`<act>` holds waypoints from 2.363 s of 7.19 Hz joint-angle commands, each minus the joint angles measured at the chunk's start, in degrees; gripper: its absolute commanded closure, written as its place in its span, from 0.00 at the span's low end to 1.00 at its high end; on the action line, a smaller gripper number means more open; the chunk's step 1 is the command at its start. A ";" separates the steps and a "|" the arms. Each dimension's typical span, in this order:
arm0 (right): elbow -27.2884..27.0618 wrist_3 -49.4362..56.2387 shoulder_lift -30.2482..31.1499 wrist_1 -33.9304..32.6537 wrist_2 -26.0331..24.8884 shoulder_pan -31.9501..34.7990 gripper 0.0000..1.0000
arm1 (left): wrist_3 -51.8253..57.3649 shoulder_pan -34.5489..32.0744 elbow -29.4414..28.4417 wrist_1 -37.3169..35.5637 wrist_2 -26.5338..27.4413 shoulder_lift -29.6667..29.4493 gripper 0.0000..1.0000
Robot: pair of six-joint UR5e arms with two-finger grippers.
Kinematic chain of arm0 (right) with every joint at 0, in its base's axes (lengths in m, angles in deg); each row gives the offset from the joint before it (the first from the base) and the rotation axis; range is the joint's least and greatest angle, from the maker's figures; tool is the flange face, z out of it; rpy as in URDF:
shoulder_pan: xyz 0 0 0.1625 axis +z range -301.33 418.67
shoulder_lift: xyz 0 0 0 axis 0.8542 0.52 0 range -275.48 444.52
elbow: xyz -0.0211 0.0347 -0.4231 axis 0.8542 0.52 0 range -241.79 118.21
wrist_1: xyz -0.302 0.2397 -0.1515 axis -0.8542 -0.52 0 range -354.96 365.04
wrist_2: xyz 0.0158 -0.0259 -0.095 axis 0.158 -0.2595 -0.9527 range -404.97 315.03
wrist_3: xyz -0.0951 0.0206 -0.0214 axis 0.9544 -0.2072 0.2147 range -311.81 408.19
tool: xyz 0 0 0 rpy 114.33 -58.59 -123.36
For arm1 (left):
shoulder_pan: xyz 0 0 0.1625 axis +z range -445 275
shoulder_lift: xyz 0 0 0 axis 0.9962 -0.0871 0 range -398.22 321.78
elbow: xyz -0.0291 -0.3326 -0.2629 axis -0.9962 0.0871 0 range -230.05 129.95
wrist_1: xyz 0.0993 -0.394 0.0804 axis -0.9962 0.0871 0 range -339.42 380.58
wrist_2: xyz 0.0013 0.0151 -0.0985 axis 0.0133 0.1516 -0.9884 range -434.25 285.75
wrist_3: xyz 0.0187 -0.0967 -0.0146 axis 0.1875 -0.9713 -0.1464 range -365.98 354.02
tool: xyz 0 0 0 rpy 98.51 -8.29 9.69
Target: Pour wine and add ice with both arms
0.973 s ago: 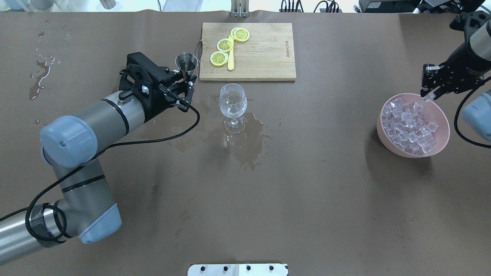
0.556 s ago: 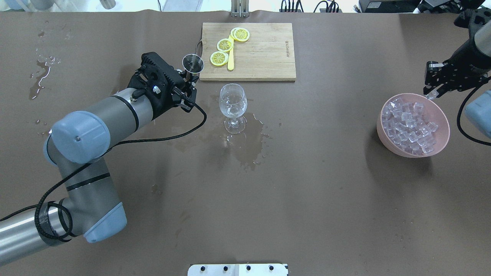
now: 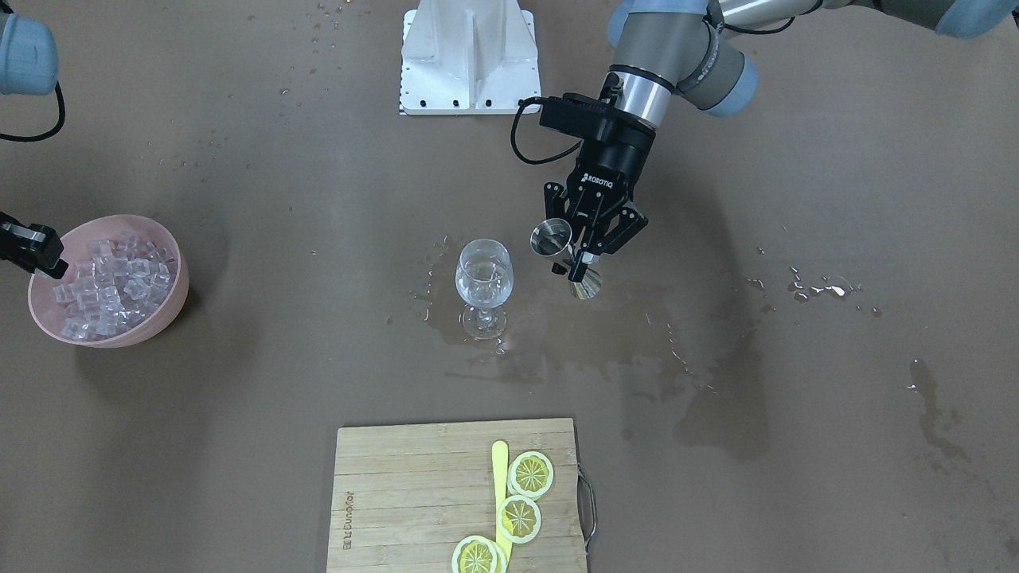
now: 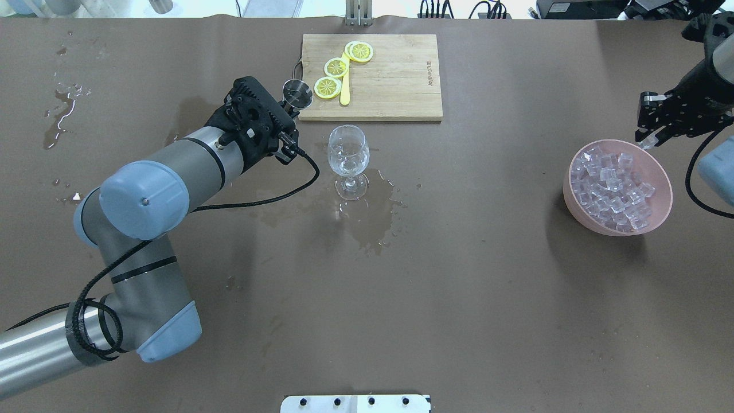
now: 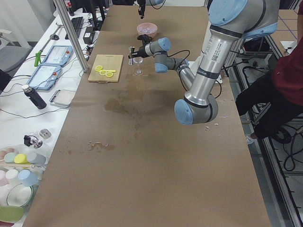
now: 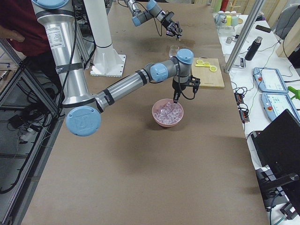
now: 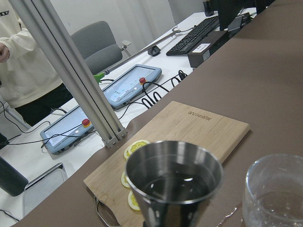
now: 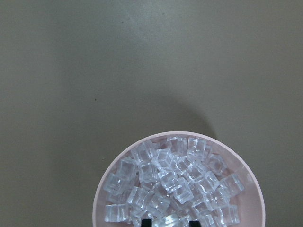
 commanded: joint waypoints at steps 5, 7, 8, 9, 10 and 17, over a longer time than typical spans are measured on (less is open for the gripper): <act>-0.10 0.00 0.29 0.00 0.08 0.53 0.85 | 6.82 4.47 -1.17 -1.30 6.41 -0.97 1.00; -0.37 -0.09 0.29 0.00 0.26 0.80 0.85 | 8.74 5.44 -1.44 -1.30 8.33 -1.06 1.00; -0.37 -0.09 0.29 0.00 0.26 0.80 0.85 | 13.19 5.53 -1.61 -1.21 9.04 -2.02 1.00; -0.54 -0.26 0.03 -0.35 0.69 0.97 0.85 | 13.67 5.79 -2.14 -1.39 10.44 -2.90 1.00; -1.33 -0.26 -0.40 -2.35 1.31 1.23 0.85 | 13.85 5.97 -2.75 -1.39 10.54 -3.08 1.00; -1.77 -0.70 -4.01 -6.85 3.69 1.15 0.85 | 18.33 5.88 -2.67 -6.56 13.00 -4.31 1.00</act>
